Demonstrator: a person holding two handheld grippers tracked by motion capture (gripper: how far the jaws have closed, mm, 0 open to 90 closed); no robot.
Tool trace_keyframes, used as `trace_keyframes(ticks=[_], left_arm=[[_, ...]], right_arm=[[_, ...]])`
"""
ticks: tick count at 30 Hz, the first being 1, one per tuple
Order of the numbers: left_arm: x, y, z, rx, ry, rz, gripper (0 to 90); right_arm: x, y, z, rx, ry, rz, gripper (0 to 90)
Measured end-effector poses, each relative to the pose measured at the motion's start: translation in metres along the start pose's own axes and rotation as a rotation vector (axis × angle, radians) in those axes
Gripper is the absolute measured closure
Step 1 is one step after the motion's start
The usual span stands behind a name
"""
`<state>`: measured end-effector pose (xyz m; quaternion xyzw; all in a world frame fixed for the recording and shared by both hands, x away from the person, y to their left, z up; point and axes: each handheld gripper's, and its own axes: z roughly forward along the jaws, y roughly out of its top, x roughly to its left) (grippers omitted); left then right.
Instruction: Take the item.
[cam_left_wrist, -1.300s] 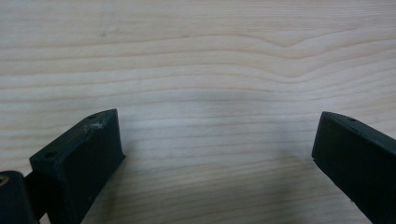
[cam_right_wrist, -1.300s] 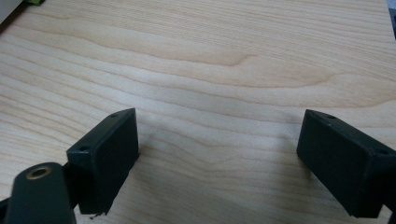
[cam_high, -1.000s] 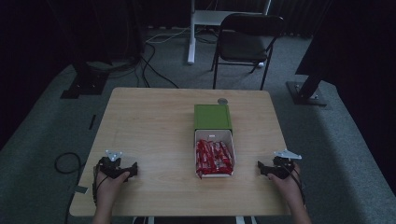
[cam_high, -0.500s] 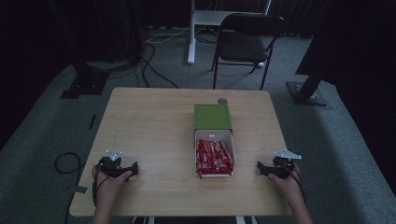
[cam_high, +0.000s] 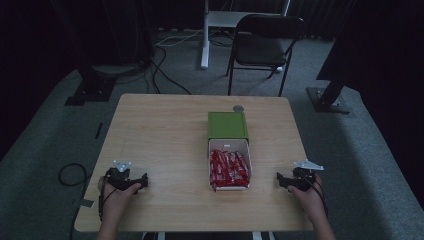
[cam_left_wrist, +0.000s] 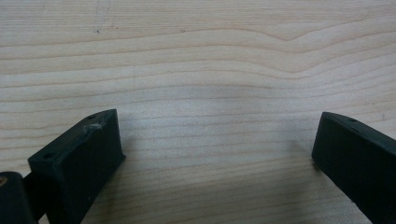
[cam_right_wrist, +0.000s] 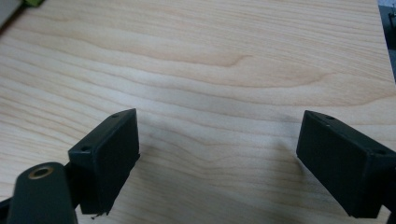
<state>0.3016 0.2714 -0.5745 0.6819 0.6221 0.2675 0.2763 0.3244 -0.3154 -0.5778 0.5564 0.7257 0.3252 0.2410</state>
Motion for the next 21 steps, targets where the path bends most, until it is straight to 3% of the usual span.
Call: trace_keyframes(ticks=[13,21], left_arm=[[0.0,0.0,0.0,0.0,0.0,0.0,2.5],[0.0,0.0,0.0,0.0,0.0,0.0,2.5]], right_arm=[[0.017,0.027,-0.022,-0.066,0.014,0.018,12.3],[0.029,0.043,-0.034,-0.095,0.023,0.004,12.4]])
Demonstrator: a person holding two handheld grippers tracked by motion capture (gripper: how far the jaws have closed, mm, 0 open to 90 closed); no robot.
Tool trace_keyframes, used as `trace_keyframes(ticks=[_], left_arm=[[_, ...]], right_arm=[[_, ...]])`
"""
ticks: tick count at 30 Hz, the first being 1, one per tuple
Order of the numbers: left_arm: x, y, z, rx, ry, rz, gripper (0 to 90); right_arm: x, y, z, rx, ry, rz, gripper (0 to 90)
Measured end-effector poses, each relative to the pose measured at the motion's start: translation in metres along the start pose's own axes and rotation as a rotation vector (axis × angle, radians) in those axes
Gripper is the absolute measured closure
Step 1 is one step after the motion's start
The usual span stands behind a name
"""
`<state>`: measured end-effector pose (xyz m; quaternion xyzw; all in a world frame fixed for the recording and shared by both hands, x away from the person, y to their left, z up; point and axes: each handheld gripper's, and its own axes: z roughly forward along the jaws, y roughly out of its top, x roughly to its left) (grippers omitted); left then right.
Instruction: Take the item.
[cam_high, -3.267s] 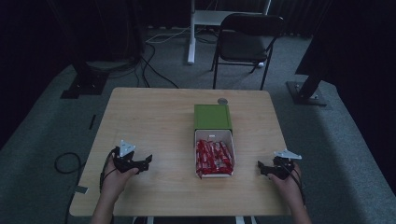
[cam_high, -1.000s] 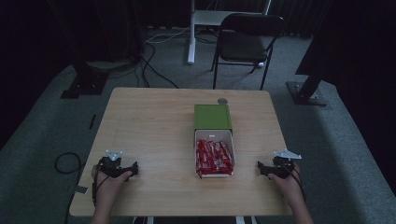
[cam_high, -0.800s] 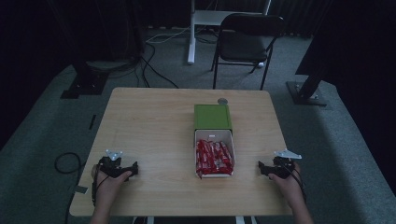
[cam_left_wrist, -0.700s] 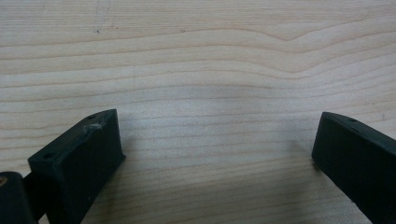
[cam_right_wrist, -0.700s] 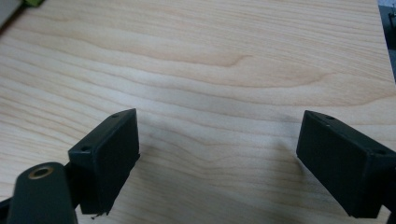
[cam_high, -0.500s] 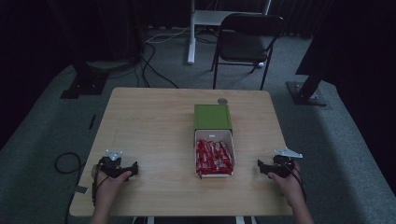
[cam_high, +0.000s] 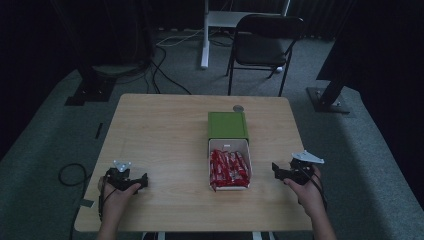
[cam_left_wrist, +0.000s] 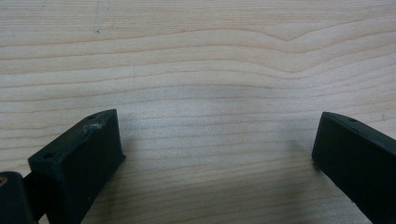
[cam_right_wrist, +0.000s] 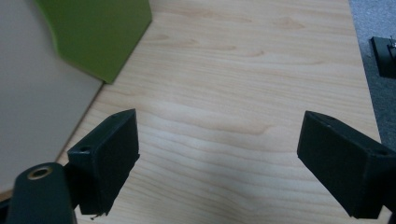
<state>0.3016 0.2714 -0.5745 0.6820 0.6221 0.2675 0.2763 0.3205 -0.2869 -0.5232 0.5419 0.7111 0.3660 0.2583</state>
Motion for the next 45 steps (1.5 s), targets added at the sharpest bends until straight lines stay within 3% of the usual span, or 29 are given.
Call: trace_keyframes(ticks=[7,19,29,45], left_arm=[[0.0,0.0,0.0,0.0,0.0,0.0,2.5],[0.0,0.0,0.0,0.0,0.0,0.0,2.5],[0.0,0.0,0.0,0.0,0.0,0.0,2.5],[0.0,0.0,0.0,0.0,0.0,0.0,2.5]], right_arm=[[0.006,0.011,-0.005,-0.015,0.014,0.019,12.4],[0.025,0.03,-0.017,-0.079,0.054,-0.01,12.4],[0.047,0.048,-0.027,-0.11,0.109,-0.05,12.6],[0.088,0.062,-0.026,-0.122,0.219,-0.104,13.1]])
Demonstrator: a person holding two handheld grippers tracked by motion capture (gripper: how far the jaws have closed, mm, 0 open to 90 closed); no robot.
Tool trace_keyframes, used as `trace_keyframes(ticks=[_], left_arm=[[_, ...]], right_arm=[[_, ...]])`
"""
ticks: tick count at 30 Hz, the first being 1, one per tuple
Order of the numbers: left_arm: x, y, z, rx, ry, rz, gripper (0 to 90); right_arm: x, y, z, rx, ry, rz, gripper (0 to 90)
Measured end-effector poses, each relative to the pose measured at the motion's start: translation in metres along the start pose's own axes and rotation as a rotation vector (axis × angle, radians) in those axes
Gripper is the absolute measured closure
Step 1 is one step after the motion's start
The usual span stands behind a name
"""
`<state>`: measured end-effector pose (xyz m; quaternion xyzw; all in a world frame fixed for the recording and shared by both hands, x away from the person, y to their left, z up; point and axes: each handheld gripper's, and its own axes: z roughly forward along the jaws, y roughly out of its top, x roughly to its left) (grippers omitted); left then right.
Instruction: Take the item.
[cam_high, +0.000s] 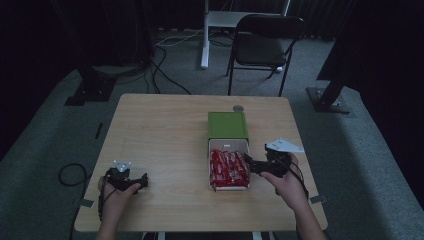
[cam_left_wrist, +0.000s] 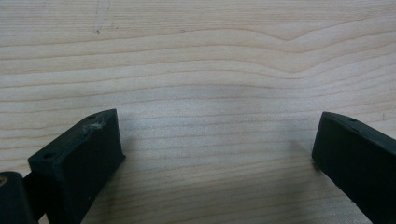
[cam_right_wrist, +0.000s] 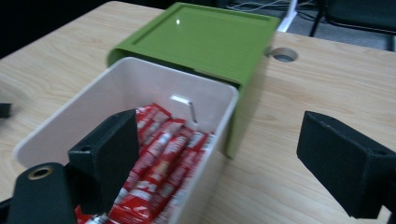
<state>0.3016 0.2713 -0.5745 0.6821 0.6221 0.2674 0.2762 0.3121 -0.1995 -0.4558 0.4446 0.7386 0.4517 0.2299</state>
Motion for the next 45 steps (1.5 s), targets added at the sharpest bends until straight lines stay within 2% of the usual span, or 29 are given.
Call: trace_keyframes(ticks=[5,8,9,10,11,14,15,20,23,29,31,32,33,34,37,40,45], left_arm=[[0.0,0.0,0.0,0.0,0.0,0.0,2.5],[0.0,0.0,0.0,0.0,0.0,0.0,2.5],[0.0,0.0,0.0,0.0,0.0,0.0,2.5],[0.0,0.0,0.0,0.0,0.0,0.0,2.5],[0.0,0.0,0.0,0.0,0.0,-0.001,2.5],[0.0,0.0,0.0,0.0,0.0,0.0,2.5],[0.0,0.0,0.0,0.001,0.0,0.0,2.5],[0.0,0.0,0.0,0.001,0.0,0.0,2.5],[0.0,0.0,0.0,0.0,0.0,0.0,2.5],[0.0,0.0,0.0,0.0,-0.001,0.0,2.5],[0.0,0.0,0.0,0.0,0.0,0.0,2.5],[0.0,0.0,0.0,0.0,0.0,0.0,2.5],[0.0,0.0,0.0,0.0,0.0,0.0,2.5],[0.0,0.0,0.0,0.0,0.0,0.0,2.5],[0.0,0.0,0.0,0.0,0.0,0.0,2.5],[0.0,0.0,0.0,0.0,0.0,0.0,2.5],[0.0,0.0,0.0,0.0,0.0,0.0,2.5]], right_arm=[[0.013,0.002,0.006,0.004,0.04,-0.01,13.2],[0.015,0.003,0.007,0.005,0.045,-0.009,13.2],[0.025,0.004,0.012,0.011,0.072,-0.02,13.6],[0.025,0.004,0.012,0.011,0.072,-0.02,13.6],[0.029,0.004,0.014,0.012,0.096,-0.02,13.6],[0.031,0.004,0.015,0.013,0.104,-0.021,13.9],[0.037,0.005,0.018,0.019,0.121,-0.03,13.9],[0.045,0.003,0.023,0.026,0.145,-0.032,15.0],[0.05,-0.002,0.029,0.035,0.177,-0.03,16.4],[0.055,-0.007,0.035,0.043,0.176,-0.06,20.5],[0.057,-0.009,0.036,0.047,0.173,-0.063,29.7],[0.058,-0.011,0.037,0.066,0.181,-0.062,35.5],[0.058,-0.011,0.037,0.066,0.181,-0.062,35.5],[0.059,-0.012,0.039,0.081,0.167,-0.077,41.0],[0.06,-0.015,0.04,0.09,0.159,-0.084,45.4],[0.061,-0.02,0.045,0.12,0.159,-0.07,50.1],[0.062,-0.023,0.049,0.127,0.147,-0.05,54.3]])
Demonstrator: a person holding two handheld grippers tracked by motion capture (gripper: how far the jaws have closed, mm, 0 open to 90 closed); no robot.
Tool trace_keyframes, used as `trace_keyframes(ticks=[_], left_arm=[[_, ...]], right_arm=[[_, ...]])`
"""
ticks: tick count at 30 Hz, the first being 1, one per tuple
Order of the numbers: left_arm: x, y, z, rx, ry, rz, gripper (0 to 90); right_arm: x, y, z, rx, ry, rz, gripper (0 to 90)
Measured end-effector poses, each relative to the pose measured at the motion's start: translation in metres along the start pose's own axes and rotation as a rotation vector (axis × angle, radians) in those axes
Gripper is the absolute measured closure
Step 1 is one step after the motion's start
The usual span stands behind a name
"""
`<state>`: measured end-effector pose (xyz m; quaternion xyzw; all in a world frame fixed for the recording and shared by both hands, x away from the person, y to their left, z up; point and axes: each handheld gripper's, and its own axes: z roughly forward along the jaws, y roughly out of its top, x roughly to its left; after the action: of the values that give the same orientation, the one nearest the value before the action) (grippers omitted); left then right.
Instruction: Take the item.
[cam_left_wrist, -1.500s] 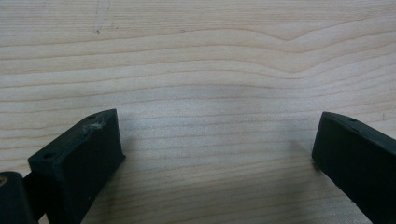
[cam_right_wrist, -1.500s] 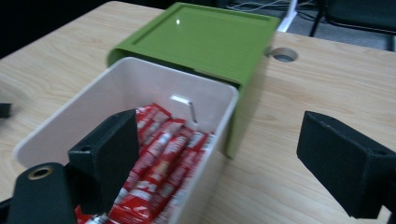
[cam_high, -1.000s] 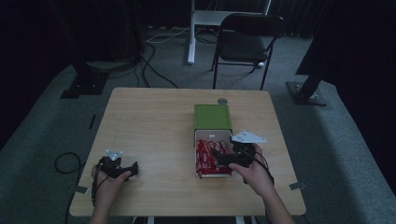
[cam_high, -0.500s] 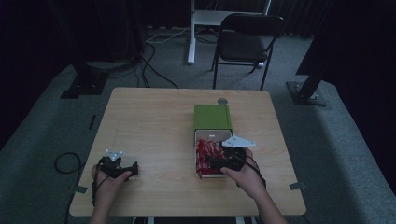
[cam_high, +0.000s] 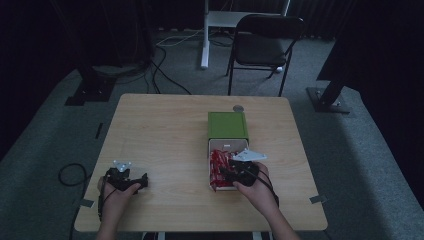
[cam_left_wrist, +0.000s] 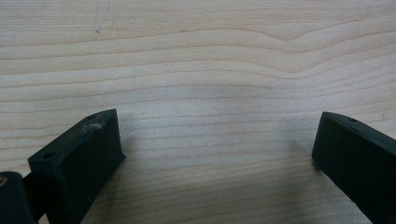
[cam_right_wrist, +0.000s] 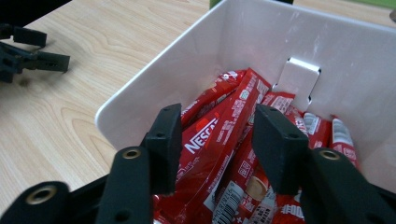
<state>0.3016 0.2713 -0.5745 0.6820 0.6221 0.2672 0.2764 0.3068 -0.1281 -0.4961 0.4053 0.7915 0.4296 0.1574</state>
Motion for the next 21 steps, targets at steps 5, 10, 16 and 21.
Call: trace_keyframes(ticks=[5,10,16,21], left_arm=[[0.0,0.0,0.0,0.0,0.0,0.0,2.5],[0.0,0.0,0.0,0.0,0.0,0.0,2.5],[0.0,0.0,0.0,0.0,0.0,0.001,2.5],[0.0,0.0,0.0,0.0,0.0,0.0,2.5]], right_arm=[[0.001,-0.004,0.006,0.015,-0.014,0.005,58.5],[0.0,-0.008,0.01,0.021,-0.034,0.018,60.2],[0.004,-0.009,0.013,0.04,-0.065,0.018,59.8],[0.006,-0.008,0.014,0.052,-0.091,0.004,66.5]])
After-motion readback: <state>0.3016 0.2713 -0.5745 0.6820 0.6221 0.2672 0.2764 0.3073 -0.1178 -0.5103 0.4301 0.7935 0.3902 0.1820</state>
